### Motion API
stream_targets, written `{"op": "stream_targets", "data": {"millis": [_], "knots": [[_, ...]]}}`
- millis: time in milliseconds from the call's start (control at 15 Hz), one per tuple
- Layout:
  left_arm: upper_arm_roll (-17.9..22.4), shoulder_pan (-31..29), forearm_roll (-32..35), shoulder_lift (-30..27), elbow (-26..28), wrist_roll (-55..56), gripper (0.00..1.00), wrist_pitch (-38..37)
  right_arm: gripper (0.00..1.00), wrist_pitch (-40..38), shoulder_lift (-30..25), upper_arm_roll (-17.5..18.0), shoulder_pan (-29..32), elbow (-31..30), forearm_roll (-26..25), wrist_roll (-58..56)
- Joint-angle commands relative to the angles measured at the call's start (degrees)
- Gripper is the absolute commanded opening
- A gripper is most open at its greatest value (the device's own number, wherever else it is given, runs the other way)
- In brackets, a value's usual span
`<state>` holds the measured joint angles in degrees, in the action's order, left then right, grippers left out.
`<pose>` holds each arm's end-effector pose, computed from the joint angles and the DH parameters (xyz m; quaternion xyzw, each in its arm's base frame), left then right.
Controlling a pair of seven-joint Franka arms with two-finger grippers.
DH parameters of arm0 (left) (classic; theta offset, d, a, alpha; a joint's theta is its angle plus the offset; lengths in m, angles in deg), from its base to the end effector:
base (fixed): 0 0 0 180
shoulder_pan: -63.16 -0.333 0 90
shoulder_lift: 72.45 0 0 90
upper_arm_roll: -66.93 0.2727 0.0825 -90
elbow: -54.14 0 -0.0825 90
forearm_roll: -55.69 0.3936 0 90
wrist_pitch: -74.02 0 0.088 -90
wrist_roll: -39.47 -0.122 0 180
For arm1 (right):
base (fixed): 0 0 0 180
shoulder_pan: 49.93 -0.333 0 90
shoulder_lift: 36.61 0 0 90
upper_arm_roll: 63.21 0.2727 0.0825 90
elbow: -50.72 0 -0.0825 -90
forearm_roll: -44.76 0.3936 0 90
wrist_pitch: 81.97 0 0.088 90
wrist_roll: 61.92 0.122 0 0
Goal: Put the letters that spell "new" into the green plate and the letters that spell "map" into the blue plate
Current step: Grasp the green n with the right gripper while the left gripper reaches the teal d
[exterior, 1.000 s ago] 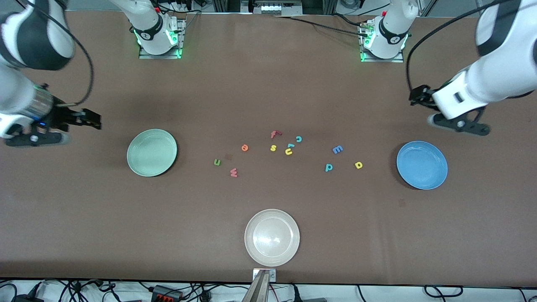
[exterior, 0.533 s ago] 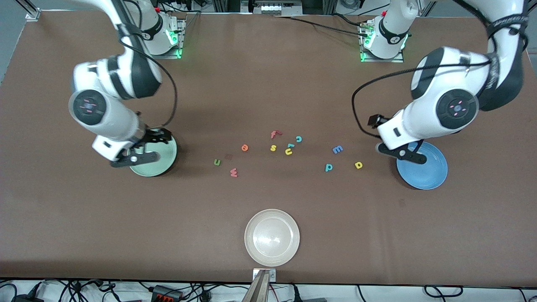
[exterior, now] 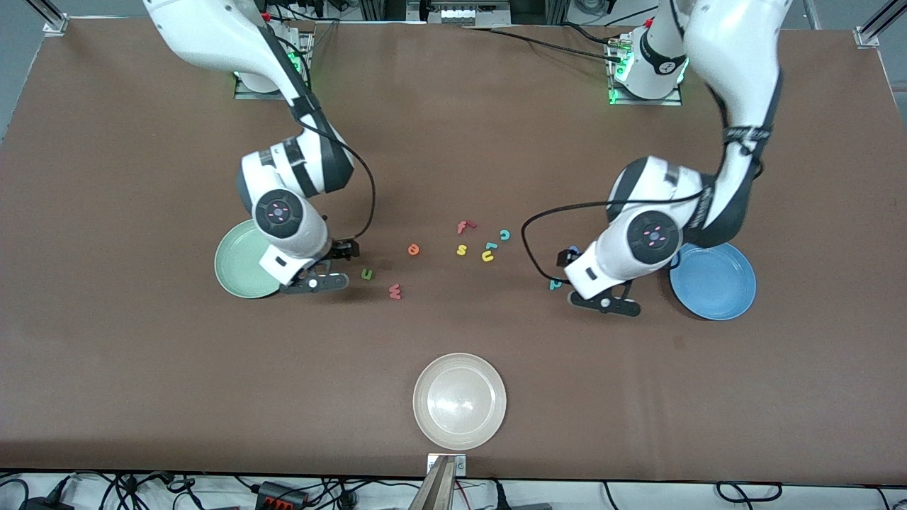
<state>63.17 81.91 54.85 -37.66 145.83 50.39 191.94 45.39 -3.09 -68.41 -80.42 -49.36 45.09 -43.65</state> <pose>0.6086 -0.2499 0.2093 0.9926 -0.0923 -0.0782 0.0029 0.5741 0.2733 0.1737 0.9962 0.0654 -0.0408 0.0413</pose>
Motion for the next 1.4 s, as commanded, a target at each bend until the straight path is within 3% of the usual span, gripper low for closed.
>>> {"op": "stream_targets", "data": {"millis": [0, 133, 200, 333, 533, 867, 933, 1200, 1333], "knots": [[0.51, 1.03, -0.39, 3.96, -0.73, 0.50, 1.00, 5.28, 1.00, 2.10, 5.41, -0.51, -1.94, 5.49, 0.99, 4.48], [0.51, 1.03, -0.39, 4.85, 1.20, 0.50, 1.00, 9.76, 0.99, 2.19, 6.99, -0.51, -1.76, 7.34, 1.61, 9.22], [0.51, 1.11, -0.48, 4.94, 1.91, 0.50, 0.99, 10.91, 0.91, 2.19, 7.69, -0.51, -2.20, 7.70, 1.52, 11.94], [0.42, 1.20, -0.65, 5.03, 2.61, 0.59, 0.82, 11.10, 0.85, 2.19, 8.58, -0.51, -3.43, 7.70, 1.26, 14.68], [0.42, 2.60, -0.65, 5.81, 2.70, 0.68, 0.66, 11.19, 0.78, 2.72, 9.46, -0.51, -2.73, 7.79, 1.43, 14.96], [0.51, 3.31, -0.56, 7.57, 3.05, 0.68, 0.64, 12.59, 0.68, 4.30, 9.99, -0.51, -3.08, 7.79, 1.52, 15.13], [0.51, 3.40, -0.48, 7.57, 3.06, 0.68, 0.58, 12.59, 0.63, 4.13, 9.90, -0.51, -3.08, 7.79, 1.70, 15.13], [0.60, 3.14, -0.04, 7.49, 2.97, 0.24, 0.19, 12.51, 0.60, 4.04, 9.64, -0.60, -3.08, 7.79, 5.04, 14.96], [0.68, 2.44, 0.05, 6.53, 2.88, -0.20, 0.12, 11.72, 0.56, 4.13, 9.64, -0.60, -3.35, 7.79, 5.04, 14.96]]}}
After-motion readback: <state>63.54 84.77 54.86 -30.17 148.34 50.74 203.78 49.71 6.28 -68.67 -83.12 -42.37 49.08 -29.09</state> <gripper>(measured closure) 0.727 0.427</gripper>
